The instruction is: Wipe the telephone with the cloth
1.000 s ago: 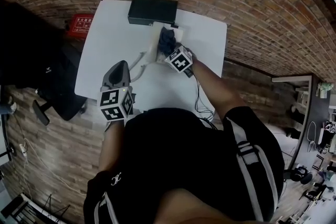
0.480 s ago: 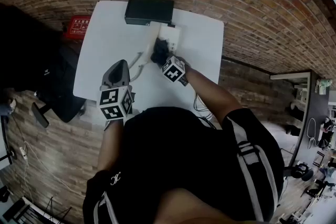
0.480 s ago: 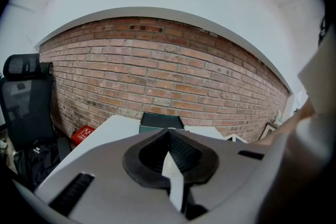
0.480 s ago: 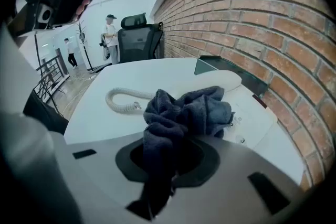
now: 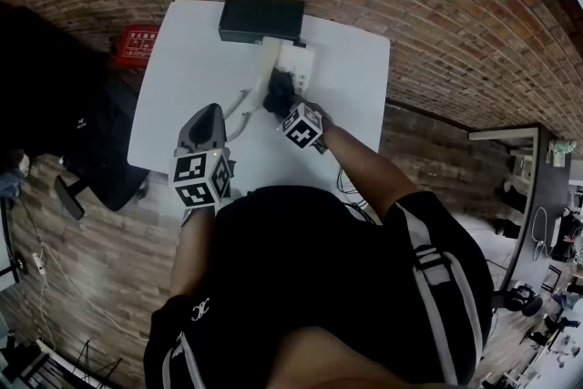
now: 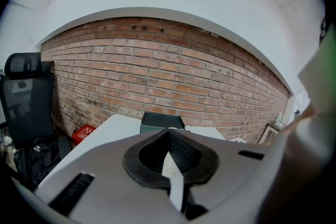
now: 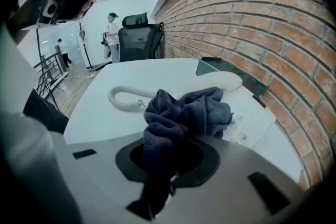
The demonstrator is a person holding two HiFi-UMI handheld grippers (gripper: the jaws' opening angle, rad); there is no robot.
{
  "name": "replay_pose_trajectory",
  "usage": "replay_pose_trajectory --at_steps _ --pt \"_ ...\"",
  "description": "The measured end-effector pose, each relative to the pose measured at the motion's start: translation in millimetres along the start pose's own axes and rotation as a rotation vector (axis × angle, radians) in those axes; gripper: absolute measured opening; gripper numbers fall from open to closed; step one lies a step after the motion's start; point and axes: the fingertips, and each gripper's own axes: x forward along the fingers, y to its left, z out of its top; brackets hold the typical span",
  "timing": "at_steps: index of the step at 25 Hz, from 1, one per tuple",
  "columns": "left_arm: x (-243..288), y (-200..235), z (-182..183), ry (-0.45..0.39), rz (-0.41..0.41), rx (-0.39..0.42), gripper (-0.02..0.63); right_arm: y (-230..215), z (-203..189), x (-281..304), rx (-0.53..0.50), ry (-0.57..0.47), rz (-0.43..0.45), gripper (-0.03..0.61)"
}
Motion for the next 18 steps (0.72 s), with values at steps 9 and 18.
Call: replay_pose_trajectory --at_steps 9,18 --pt "-5.2 7.2 -4.8 0.006 0.021 -0.018 0.000 -5.7 -15.7 -10.0 0.017 -0.006 -0.003 0.038" --pt "-10.5 7.9 -8.3 0.009 0.040 -0.024 0.000 -34.3 -14.1 -12.9 0.110 -0.034 -0.092 0.038"
